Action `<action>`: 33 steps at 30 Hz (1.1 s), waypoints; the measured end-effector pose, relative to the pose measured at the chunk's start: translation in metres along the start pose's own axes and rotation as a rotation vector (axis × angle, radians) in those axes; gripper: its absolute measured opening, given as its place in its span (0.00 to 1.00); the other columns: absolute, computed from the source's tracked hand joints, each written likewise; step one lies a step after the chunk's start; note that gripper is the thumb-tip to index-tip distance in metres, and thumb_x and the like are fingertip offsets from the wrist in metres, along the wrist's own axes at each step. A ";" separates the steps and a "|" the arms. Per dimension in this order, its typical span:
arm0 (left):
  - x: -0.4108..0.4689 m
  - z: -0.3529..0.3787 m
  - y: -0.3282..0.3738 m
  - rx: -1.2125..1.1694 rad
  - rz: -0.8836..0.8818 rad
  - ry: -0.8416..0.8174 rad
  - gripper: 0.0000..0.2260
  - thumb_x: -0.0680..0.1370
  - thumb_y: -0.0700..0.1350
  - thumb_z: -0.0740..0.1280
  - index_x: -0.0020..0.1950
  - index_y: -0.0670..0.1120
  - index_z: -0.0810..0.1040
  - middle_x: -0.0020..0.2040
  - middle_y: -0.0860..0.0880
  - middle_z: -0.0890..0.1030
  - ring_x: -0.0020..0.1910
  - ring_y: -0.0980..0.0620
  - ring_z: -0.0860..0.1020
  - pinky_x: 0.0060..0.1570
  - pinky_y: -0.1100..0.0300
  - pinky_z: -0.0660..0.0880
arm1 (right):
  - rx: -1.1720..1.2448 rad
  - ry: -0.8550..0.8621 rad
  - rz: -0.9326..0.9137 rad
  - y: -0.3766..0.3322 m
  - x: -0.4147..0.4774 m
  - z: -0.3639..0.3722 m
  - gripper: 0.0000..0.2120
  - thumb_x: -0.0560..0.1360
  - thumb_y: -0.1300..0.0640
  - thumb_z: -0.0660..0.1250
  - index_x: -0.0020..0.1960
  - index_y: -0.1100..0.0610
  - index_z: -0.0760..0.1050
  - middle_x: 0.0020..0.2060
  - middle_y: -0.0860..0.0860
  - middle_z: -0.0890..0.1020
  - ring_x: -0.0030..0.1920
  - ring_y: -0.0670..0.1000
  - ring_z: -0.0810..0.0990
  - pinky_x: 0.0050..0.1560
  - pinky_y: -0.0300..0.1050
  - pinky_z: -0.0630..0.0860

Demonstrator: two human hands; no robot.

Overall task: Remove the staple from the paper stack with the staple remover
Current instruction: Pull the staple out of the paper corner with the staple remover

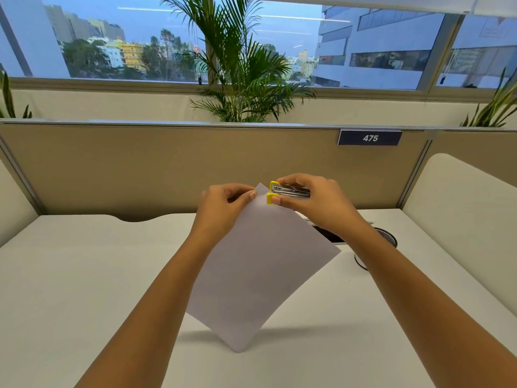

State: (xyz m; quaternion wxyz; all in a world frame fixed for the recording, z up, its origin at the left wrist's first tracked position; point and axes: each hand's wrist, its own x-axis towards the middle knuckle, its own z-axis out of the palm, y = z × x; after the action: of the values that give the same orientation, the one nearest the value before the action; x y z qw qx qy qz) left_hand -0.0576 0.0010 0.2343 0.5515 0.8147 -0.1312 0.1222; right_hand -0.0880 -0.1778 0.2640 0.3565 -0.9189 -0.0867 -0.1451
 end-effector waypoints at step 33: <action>0.002 -0.002 -0.002 0.002 -0.046 -0.050 0.08 0.75 0.44 0.68 0.51 0.45 0.84 0.47 0.49 0.84 0.44 0.55 0.80 0.39 0.69 0.73 | -0.210 -0.112 -0.032 0.017 0.009 0.002 0.19 0.75 0.34 0.46 0.52 0.41 0.72 0.45 0.46 0.76 0.49 0.50 0.73 0.46 0.47 0.69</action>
State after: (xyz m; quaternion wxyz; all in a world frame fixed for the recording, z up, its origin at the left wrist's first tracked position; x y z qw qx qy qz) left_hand -0.0553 0.0035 0.2341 0.5500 0.8208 -0.1260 0.0891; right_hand -0.0749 -0.1886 0.2547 0.2505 -0.9563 -0.1057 -0.1073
